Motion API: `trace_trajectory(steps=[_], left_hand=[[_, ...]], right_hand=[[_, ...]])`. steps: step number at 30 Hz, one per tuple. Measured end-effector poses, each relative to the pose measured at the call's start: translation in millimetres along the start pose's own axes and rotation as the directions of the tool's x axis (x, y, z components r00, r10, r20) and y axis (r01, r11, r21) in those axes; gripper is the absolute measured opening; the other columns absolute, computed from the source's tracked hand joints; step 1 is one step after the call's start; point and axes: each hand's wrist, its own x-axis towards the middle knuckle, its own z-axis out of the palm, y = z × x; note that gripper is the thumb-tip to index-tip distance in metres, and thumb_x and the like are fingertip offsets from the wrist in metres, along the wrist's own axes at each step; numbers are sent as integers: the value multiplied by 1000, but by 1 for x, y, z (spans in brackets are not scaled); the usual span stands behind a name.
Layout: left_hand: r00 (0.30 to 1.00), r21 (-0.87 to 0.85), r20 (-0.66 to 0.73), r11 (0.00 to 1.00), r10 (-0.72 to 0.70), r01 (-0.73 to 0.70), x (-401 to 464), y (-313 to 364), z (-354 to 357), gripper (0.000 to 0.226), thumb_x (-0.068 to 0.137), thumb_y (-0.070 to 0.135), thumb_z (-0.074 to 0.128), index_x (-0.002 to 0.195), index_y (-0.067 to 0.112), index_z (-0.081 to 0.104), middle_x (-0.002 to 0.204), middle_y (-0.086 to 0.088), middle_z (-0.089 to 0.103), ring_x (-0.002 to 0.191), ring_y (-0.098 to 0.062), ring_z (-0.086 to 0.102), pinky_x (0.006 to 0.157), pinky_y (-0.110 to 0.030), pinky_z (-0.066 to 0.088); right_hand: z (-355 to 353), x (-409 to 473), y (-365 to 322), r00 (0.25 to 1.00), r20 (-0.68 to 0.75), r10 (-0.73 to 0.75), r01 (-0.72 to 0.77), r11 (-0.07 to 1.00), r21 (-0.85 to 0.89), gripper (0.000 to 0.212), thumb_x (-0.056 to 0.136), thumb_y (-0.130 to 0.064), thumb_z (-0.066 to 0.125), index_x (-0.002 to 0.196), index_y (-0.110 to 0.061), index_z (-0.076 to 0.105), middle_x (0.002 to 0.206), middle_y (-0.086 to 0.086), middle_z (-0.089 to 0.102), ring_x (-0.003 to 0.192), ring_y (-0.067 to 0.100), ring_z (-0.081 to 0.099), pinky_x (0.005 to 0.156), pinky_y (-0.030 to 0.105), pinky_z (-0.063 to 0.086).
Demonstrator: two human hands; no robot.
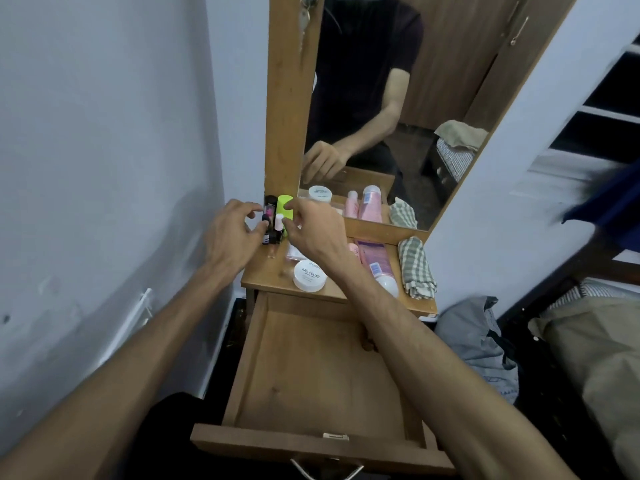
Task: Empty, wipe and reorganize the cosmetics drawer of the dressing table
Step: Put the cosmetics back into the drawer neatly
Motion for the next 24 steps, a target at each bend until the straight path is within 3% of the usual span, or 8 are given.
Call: trace_trajectory(steps=[4,12,16,21,24], left_hand=[[1000,2,9,1000,-1,1,6,-4,10,28,90,33,72,116,23,71,110,1,65,84,-21,65,67,-29,45],[998,16,-15,998,-64,65,7,-8,18,23,89,32,74,105,16,73,107,0,69,85,-21,65,68,-30,43],[997,-10,-30,997,-74,74,3,-8,16,20,88,33,74,101,18,72,105,3,70,78,-17,63,66,-28,44],[987,-79,-112,992,-111,103,-15,0,6,20,87,36,73,98,20,71,100,6,72,73,-12,62,62,-26,42],[978,-129,-178,988,-111,89,-28,10,-4,19,86,35,74,96,19,70,97,8,69,71,-10,60,57,-14,37]], right_hand=[[13,13,-1,1000,18,21,-20,999,-38,33,91,-39,67,120,-24,73,92,4,76,89,28,70,74,39,57],[28,18,-1,998,38,45,-44,998,-40,27,92,-34,68,113,-19,73,94,6,74,93,29,66,71,34,50],[21,15,3,995,50,83,-82,996,-37,22,88,-30,71,106,-18,74,91,4,74,88,28,68,72,36,54],[2,-1,11,991,47,127,-131,989,71,15,88,-31,74,97,-19,74,90,-3,76,88,20,69,77,36,56],[-14,-9,15,992,-10,126,-123,981,153,15,87,-31,77,94,-18,75,86,-5,76,83,14,68,74,31,55]])
